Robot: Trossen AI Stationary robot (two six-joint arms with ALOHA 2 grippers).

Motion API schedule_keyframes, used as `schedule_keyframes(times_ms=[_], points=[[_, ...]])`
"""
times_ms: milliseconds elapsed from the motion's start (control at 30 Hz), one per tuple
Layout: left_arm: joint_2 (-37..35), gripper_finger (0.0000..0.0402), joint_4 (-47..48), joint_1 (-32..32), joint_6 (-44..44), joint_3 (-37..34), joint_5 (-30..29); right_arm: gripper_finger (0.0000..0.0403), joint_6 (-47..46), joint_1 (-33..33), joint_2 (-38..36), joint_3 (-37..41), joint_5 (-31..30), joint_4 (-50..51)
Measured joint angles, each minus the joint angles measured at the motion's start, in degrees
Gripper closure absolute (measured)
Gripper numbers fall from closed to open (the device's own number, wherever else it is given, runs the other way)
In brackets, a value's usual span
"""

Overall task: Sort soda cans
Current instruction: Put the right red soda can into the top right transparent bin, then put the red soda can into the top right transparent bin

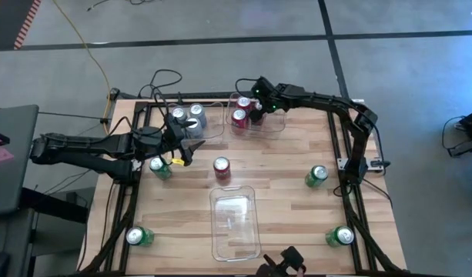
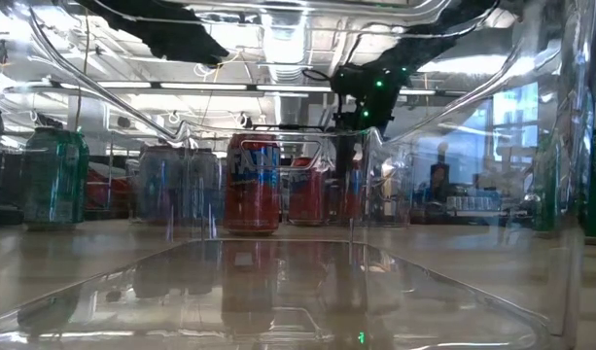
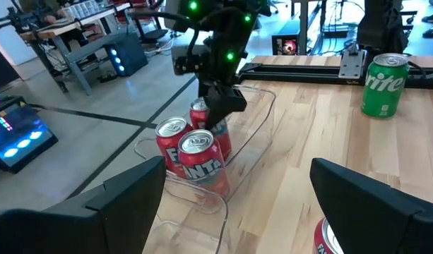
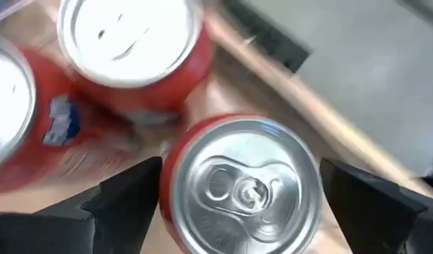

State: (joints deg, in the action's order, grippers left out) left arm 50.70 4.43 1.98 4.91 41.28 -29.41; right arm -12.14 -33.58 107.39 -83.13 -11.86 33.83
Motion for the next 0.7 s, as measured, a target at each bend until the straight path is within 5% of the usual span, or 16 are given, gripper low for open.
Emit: schedule_keyframes(times_ms=[700], points=[[0.0,0.0056,0.2,0.0,0.0,0.0,-0.5,0.0008,0.2,10.3,-11.2,-0.1,-6.1,0.1]])
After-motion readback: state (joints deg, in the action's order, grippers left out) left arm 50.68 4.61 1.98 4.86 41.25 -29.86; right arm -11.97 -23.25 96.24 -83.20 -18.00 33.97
